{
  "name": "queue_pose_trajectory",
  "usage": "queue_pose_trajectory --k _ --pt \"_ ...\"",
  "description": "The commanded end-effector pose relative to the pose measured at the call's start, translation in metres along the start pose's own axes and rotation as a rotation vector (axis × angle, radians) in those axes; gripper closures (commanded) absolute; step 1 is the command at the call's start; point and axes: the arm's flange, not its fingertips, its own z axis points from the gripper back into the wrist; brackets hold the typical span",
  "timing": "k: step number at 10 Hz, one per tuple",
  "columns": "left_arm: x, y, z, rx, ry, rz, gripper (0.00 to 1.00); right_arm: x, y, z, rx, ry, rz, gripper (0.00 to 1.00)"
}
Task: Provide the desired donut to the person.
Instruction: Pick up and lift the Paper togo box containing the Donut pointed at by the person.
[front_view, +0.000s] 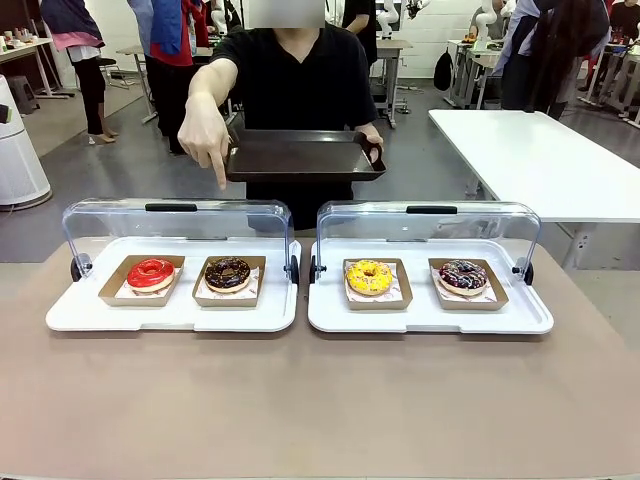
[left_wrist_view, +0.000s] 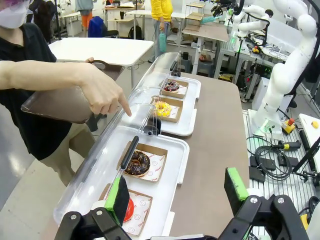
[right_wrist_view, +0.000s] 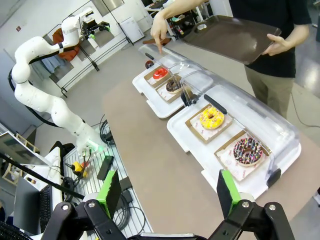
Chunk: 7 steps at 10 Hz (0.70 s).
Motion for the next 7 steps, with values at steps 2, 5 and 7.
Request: queue_pose_trajectory --k 2,5,7 --pt "0.0 0.0 0.0 0.0 0.0 0.0 0.0 0.0 0.0 0.0 0.009 -0.021 0.004 0.0" --pt "0.051 -0.023 -0.037 -0.031 0.264 -0.187 0.0 0.0 0.0 0.0 0.009 -0.021 0.004 0.0" --pt "0.097 -0.052 -0.108 -0.15 0.583 -0.355 0.0 0.0 0.0 0.0 0.009 -0.021 0.004 0.0"
